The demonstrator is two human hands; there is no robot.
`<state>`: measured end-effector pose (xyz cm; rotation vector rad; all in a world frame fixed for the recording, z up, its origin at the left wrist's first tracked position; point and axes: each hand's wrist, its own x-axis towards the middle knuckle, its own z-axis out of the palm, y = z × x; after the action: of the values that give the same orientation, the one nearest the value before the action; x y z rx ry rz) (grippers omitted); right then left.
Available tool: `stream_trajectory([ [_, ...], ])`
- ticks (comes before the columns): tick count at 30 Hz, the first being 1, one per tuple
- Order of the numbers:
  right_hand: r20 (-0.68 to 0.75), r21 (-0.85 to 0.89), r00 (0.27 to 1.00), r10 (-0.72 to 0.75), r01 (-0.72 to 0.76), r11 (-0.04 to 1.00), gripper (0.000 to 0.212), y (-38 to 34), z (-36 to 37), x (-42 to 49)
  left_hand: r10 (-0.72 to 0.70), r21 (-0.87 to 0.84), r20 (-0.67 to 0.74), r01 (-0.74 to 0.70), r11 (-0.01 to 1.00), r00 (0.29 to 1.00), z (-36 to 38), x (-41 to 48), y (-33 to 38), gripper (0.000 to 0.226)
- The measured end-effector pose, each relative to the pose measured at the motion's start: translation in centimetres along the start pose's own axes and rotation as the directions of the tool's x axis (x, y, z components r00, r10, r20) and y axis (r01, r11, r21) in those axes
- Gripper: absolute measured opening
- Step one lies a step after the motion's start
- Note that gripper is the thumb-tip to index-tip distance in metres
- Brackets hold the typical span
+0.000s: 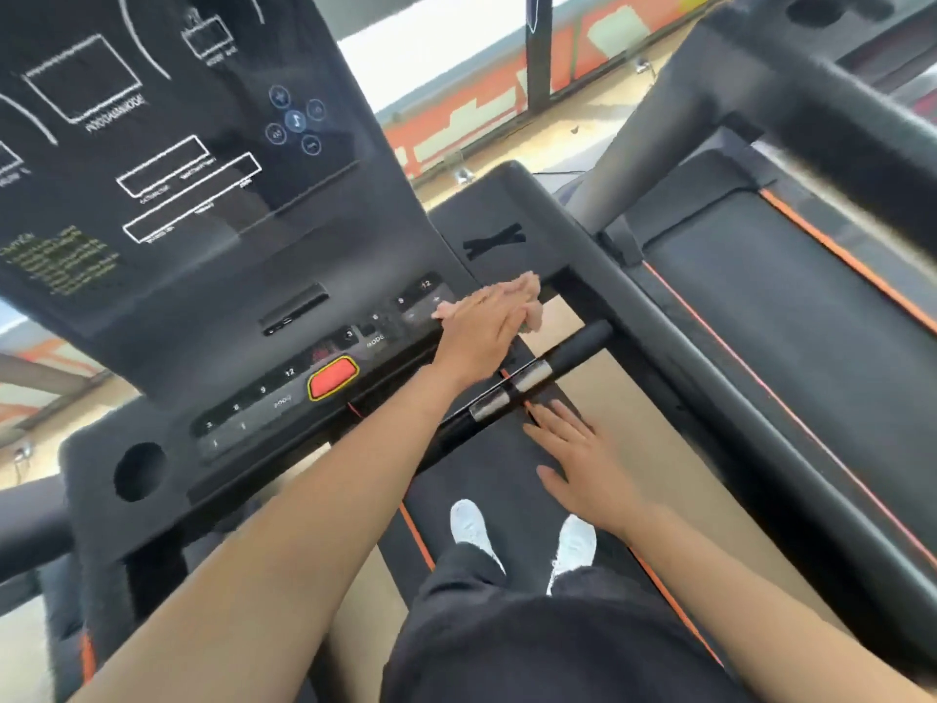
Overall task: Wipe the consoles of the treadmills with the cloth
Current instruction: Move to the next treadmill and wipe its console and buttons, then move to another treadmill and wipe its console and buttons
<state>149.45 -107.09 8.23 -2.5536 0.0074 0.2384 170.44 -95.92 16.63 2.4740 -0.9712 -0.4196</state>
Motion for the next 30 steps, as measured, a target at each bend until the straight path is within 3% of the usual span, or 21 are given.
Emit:
stream_trajectory([
  [3,-0.055,0.150,0.984,0.171,-0.162,0.975,0.053,1.5,-0.4,-3.3,-0.084,-0.339,0.026,0.088,0.937,0.996,1.8,-1.6,3.7,0.035],
  [6,-0.091,0.327,0.928,0.360,-0.314,0.891,0.043,1.9,-1.5,-7.0,-0.106,-0.495,0.061,0.122,0.860,0.993,3.2,-3.9,6.4,0.034],
  [11,-0.141,0.547,0.753,0.643,-0.483,0.684,0.025,0.3,-3.1,-13.6,0.094,-0.725,0.272,0.140,0.674,0.958,5.7,-8.8,10.3,0.035],
  [16,-0.248,0.715,0.521,0.817,-0.470,0.517,0.039,-2.4,-3.9,-18.9,0.235,-0.753,0.461,0.237,0.614,0.856,9.2,-12.0,13.4,0.030],
  [19,-0.237,0.791,0.474,0.848,-0.413,0.452,0.055,-3.4,-3.8,-21.8,0.277,-0.737,0.555,0.309,0.601,0.785,10.3,-13.4,15.8,0.027],
  [21,-0.192,0.838,0.477,0.858,-0.376,0.396,0.047,-3.5,-3.5,-23.8,0.318,-0.721,0.609,0.340,0.604,0.726,11.4,-14.2,17.3,0.028],
  [24,-0.205,0.866,0.475,0.856,-0.321,0.385,0.017,-2.9,-3.2,-27.4,0.338,-0.700,0.621,0.306,0.645,0.707,13.3,-14.9,20.0,0.032],
  [27,-0.221,0.906,0.396,0.891,-0.256,0.338,0.005,-1.6,-2.8,-32.0,0.363,-0.663,0.650,0.266,0.700,0.667,15.7,-15.7,23.7,0.042],
  [30,-0.232,0.935,0.331,0.915,-0.184,0.304,0.005,0.1,-2.8,-37.4,0.367,-0.593,0.727,0.262,0.761,0.580,18.7,-17.4,27.9,0.055],
])
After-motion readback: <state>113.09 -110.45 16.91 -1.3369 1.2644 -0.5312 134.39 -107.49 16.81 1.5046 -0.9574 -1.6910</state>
